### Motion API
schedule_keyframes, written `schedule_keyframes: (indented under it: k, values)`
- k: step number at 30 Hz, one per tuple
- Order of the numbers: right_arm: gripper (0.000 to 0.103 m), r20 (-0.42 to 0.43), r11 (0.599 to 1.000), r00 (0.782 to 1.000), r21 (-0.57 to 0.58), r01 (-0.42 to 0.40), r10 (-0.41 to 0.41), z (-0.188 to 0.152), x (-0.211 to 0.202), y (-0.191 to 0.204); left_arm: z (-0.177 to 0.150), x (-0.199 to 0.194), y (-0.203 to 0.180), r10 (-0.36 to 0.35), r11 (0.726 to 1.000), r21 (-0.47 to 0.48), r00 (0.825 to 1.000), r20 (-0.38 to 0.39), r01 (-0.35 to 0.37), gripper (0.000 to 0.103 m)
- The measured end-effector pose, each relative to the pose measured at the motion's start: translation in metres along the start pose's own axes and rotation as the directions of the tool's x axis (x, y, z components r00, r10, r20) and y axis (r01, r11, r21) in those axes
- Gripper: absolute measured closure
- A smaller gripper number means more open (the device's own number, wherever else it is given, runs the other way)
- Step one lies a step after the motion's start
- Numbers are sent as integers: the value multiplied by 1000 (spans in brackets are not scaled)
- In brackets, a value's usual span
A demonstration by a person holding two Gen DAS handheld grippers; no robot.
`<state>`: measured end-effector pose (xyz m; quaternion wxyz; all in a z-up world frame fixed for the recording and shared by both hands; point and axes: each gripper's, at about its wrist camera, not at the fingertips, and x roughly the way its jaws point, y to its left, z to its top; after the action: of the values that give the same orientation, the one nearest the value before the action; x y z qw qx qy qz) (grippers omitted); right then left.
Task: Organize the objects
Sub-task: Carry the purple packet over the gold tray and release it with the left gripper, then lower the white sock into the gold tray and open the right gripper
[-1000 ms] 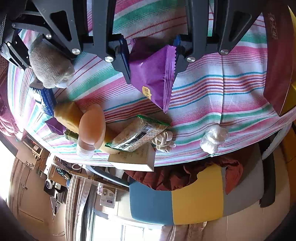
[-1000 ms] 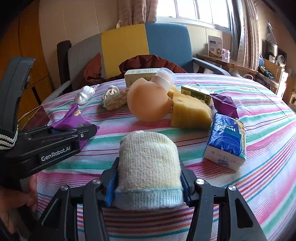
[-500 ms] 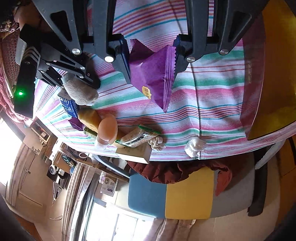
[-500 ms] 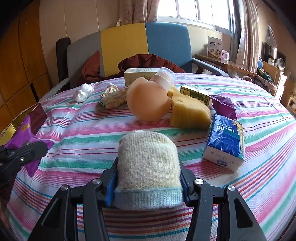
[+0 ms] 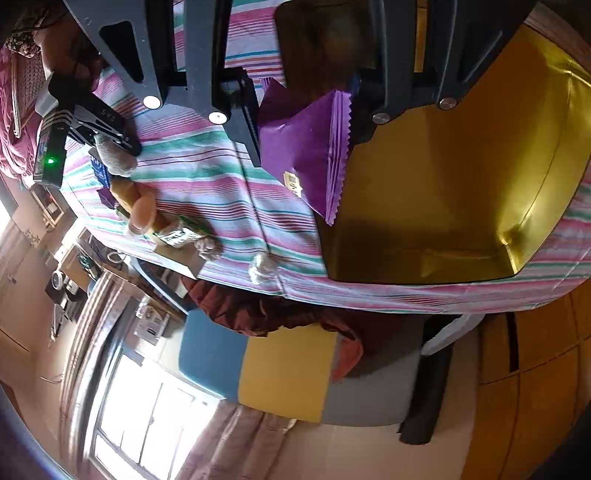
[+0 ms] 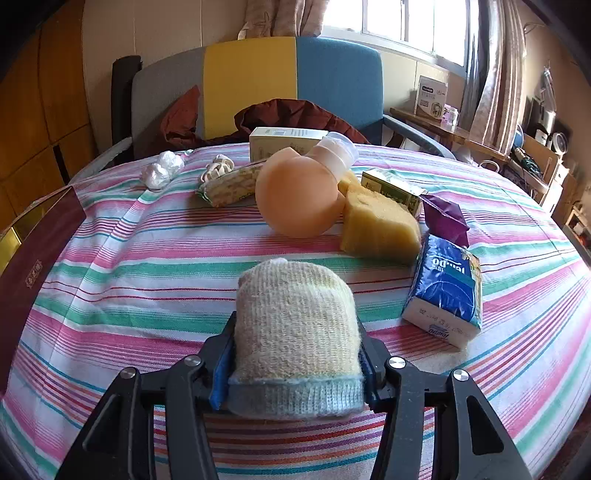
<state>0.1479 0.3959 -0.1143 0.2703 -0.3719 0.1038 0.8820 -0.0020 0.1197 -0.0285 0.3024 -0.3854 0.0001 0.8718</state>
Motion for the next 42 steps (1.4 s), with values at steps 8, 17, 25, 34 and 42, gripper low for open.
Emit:
schedule_keyframes:
  k: [8, 17, 25, 34, 42]
  values:
    - [50, 4, 999, 999, -2, -46, 46, 12, -17, 14, -11, -4, 73, 157, 983, -84, 986, -51, -161, 66]
    - [50, 91, 969, 970, -122, -215, 226, 40, -65, 85, -21, -6, 131, 270, 941, -174, 955, -127, -289, 66]
    - [50, 66, 871, 894, -266, -413, 443, 52, -97, 174, -18, -29, 150, 359, 901, -235, 931, -66, -364, 56]
    - [50, -139, 734, 811, -361, -575, 568, 28, -87, 264, -25, -71, 185, 424, 782, -522, 904, 46, -340, 54]
    - [49, -262, 685, 773, -359, -633, 578, 9, -62, 313, -23, -83, 190, 480, 743, -562, 875, 69, -363, 54]
